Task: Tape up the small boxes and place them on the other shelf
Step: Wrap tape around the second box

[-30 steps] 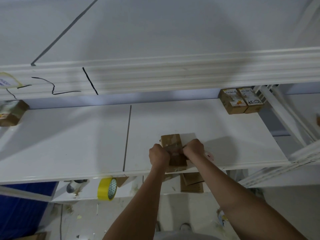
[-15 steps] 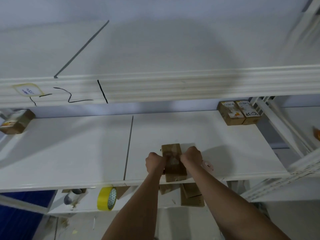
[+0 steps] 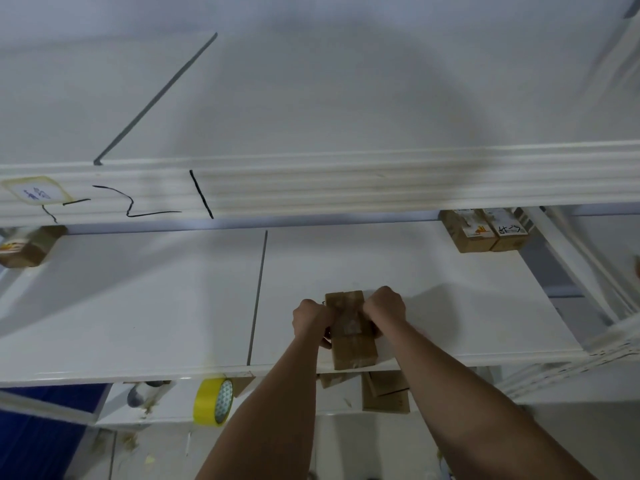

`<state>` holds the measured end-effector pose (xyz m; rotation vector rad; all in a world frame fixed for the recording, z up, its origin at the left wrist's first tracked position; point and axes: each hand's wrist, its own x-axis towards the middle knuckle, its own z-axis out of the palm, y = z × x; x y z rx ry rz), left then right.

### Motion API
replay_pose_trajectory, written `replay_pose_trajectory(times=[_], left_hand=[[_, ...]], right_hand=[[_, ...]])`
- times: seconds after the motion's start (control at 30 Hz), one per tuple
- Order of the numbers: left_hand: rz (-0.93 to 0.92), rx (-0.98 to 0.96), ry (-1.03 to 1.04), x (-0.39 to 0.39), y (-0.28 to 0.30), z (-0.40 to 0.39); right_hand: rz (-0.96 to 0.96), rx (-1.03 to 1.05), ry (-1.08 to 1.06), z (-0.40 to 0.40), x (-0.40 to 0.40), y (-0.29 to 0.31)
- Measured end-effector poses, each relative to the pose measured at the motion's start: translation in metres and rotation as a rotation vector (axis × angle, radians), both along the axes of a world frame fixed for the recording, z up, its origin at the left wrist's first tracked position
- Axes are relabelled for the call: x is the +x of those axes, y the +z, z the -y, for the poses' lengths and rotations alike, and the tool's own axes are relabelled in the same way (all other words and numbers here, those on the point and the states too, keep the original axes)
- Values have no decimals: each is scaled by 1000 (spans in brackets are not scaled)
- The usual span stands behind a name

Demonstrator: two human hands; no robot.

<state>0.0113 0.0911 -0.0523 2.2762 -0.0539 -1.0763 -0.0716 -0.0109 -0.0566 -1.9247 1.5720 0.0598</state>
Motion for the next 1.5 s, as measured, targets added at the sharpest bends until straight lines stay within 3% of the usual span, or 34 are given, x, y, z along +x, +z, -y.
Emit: replay_pose_trajectory(times=[0.47, 0.63, 0.8, 1.0, 1.27, 1.5], left_hand=[[-79, -82, 18, -2, -8, -10], [127, -68, -6, -18, -18, -15], [154, -101, 69, -23, -20, -17], [-58, -207, -19, -24, -26, -36], [47, -216, -40, -38, -23, -43], [-63, -416, -15, -51, -31, -61]], right_hand=[[3, 32, 44, -3, -3, 2], [-84, -42, 126, -8, -19, -7], [-33, -71, 91, -16, -23, -4], [28, 135, 268, -15, -37, -5], [125, 14, 195, -35, -48, -5], [291, 342, 259, -25, -61, -11]])
